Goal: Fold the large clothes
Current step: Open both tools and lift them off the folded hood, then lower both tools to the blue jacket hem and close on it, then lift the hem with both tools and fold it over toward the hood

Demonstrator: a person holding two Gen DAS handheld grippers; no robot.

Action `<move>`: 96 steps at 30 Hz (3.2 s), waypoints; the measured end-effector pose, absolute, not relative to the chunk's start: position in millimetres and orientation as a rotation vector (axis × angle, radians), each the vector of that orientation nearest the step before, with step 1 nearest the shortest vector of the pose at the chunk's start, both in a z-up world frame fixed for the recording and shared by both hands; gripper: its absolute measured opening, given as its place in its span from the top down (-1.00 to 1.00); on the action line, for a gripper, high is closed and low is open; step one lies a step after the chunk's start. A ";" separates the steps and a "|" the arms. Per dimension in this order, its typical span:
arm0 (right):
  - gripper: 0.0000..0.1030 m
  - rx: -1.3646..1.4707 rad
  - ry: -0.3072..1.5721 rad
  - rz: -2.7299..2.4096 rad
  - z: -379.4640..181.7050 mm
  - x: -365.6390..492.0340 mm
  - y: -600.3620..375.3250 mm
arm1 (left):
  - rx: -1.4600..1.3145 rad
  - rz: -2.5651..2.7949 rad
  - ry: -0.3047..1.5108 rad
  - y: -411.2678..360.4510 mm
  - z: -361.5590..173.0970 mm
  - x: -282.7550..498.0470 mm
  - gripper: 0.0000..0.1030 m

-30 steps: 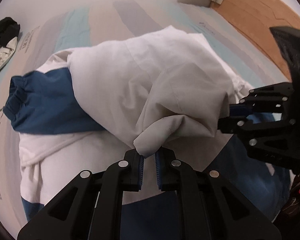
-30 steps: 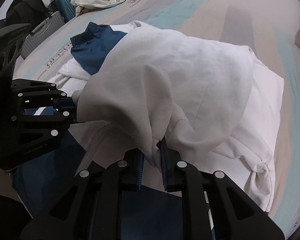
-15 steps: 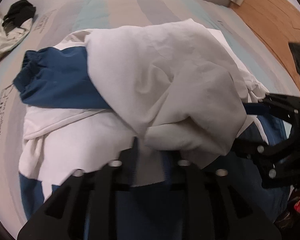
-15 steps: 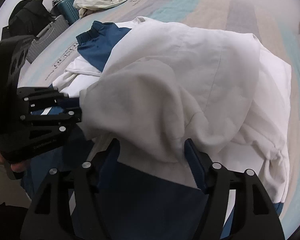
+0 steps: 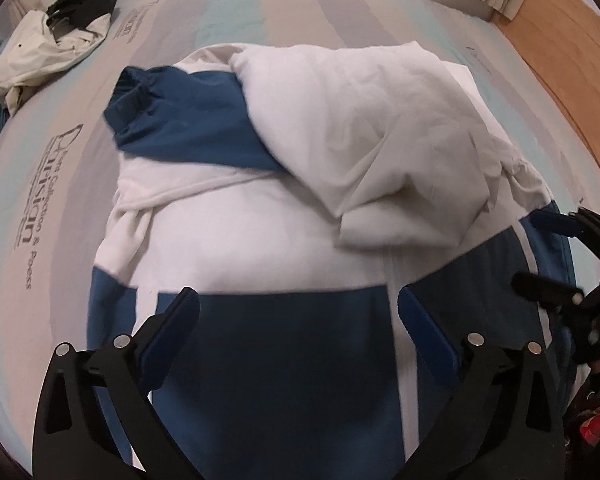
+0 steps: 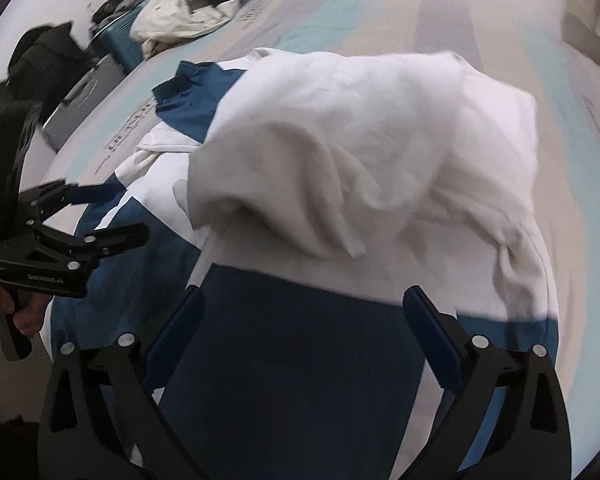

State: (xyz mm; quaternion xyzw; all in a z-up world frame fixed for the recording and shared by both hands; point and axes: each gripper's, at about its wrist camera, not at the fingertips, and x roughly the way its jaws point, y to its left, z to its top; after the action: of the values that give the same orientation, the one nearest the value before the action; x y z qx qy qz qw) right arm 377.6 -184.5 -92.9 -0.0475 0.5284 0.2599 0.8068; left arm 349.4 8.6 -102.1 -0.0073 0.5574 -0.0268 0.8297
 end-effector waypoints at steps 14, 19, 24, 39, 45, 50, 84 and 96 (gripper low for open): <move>-0.85 -0.118 1.205 0.233 -81.3 264.7 -254.0 | 0.093 -0.080 1.220 67.2 -97.3 250.8 -0.89; -0.85 -0.077 1.262 0.176 -88.9 228.0 -289.1 | 0.113 -0.055 1.250 93.3 -102.8 209.6 -0.88; -0.85 0.020 1.328 0.115 -109.3 215.3 -328.3 | 0.076 -0.029 1.303 104.4 -118.4 179.8 -0.88; -0.64 0.038 1.462 0.179 -150.6 201.0 -326.5 | 0.034 -0.023 1.334 101.7 -134.4 138.9 -0.88; -0.17 0.000 1.479 0.185 -155.4 200.2 -318.3 | 0.003 -0.014 1.363 112.8 -142.0 134.8 -0.88; 0.46 -0.011 1.485 0.187 -150.9 204.2 -317.3 | -0.050 -0.048 1.376 106.5 -145.9 141.1 -0.86; 0.74 0.007 1.570 0.205 -130.0 237.7 -307.5 | 0.024 -0.074 1.436 50.5 -117.8 166.5 0.86; 0.83 -0.105 1.553 0.182 -56.9 257.4 -273.8 | 0.074 -0.106 1.436 41.5 -68.3 188.7 0.88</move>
State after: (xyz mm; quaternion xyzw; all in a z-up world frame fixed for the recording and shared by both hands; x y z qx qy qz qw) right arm 257.4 -273.8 -56.9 -0.0472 0.6993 0.0821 0.7085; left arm 188.7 41.5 -68.3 0.0339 0.6574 -0.0485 0.7512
